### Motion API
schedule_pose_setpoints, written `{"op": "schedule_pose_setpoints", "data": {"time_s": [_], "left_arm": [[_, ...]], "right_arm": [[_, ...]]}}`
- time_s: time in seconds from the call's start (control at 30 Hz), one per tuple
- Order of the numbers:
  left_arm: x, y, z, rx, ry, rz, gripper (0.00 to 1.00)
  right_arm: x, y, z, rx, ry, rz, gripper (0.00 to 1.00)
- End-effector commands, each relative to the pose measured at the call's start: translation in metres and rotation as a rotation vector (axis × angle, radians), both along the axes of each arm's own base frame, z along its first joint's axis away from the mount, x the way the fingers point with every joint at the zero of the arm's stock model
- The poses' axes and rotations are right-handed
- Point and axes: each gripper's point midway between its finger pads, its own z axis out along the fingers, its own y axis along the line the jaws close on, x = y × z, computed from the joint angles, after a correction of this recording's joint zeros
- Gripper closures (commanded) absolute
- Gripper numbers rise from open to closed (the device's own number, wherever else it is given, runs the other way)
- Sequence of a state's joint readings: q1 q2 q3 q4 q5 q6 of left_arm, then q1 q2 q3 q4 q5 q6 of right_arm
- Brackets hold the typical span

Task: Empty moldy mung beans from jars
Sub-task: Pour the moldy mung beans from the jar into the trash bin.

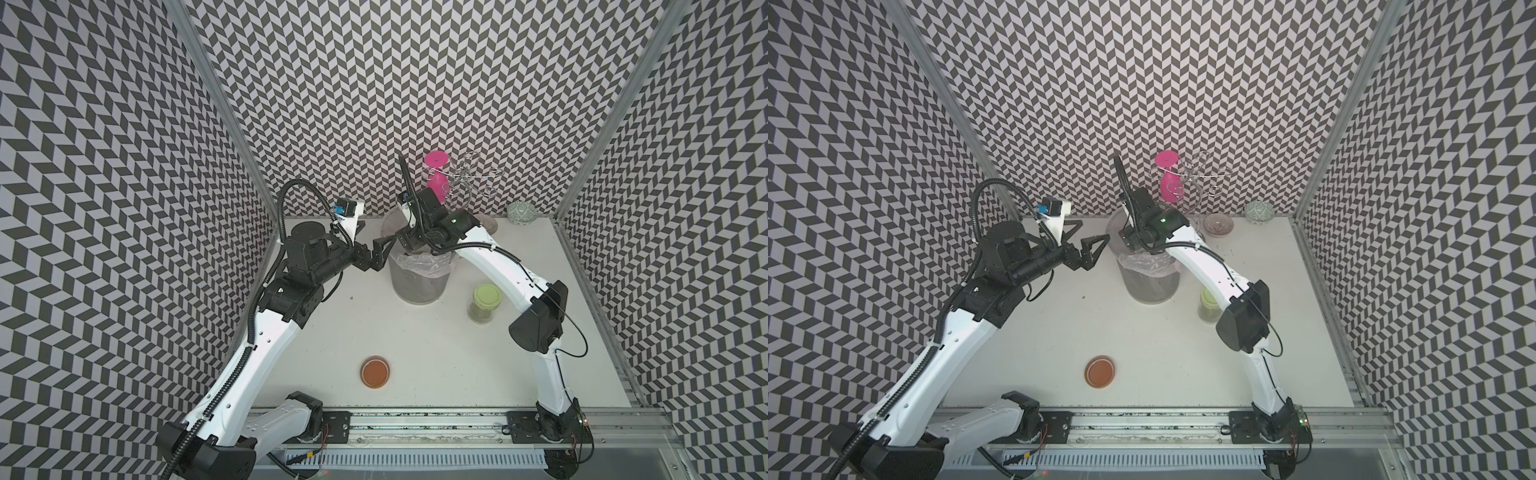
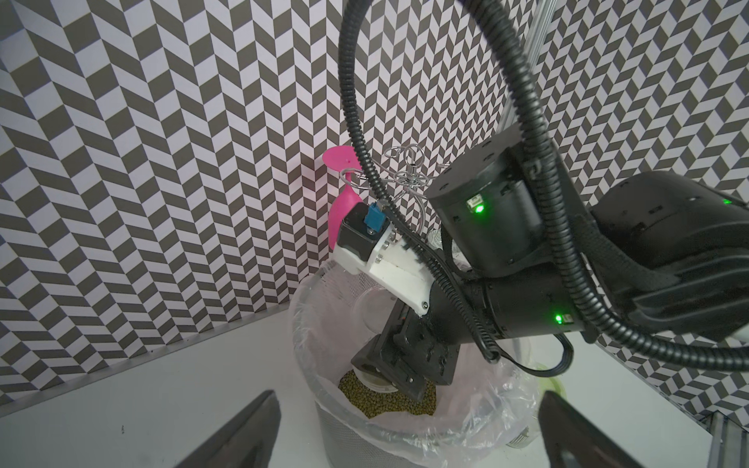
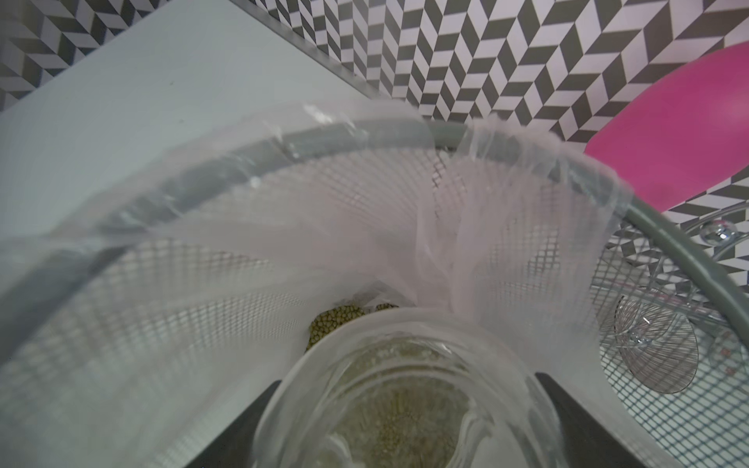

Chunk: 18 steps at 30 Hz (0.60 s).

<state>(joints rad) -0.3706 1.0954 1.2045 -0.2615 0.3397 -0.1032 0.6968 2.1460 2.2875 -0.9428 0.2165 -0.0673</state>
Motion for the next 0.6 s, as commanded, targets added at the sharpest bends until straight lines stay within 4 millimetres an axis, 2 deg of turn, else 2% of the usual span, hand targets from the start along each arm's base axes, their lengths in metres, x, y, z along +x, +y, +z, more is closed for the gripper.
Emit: {"op": "schedule_pose_setpoints", "data": {"time_s": [0.0,0.13,0.23,0.3,0.43,0.57], "left_arm": [[0.000,-0.002,0.002,-0.015,-0.007,-0.017,0.00],[0.001,-0.003,0.000,-0.017,-0.002,-0.018,0.01],[0.002,-0.003,-0.002,-0.019,0.003,-0.018,0.01],[0.002,-0.003,-0.003,-0.020,0.006,-0.016,0.00],[0.003,-0.002,-0.006,-0.021,0.014,-0.012,0.00],[0.002,-0.004,-0.003,-0.029,0.011,-0.017,0.00]], "right_arm": [[0.002,0.009,0.021,0.059,-0.045,-0.013,0.29],[-0.001,0.009,0.018,0.034,-0.047,-0.013,0.29],[-0.002,0.008,0.027,0.049,-0.059,-0.019,0.29],[-0.003,0.005,0.048,0.093,-0.093,-0.039,0.29],[-0.016,-0.001,0.116,0.270,-0.217,-0.042,0.30],[-0.031,-0.005,0.163,0.439,-0.268,0.010,0.31]]}}
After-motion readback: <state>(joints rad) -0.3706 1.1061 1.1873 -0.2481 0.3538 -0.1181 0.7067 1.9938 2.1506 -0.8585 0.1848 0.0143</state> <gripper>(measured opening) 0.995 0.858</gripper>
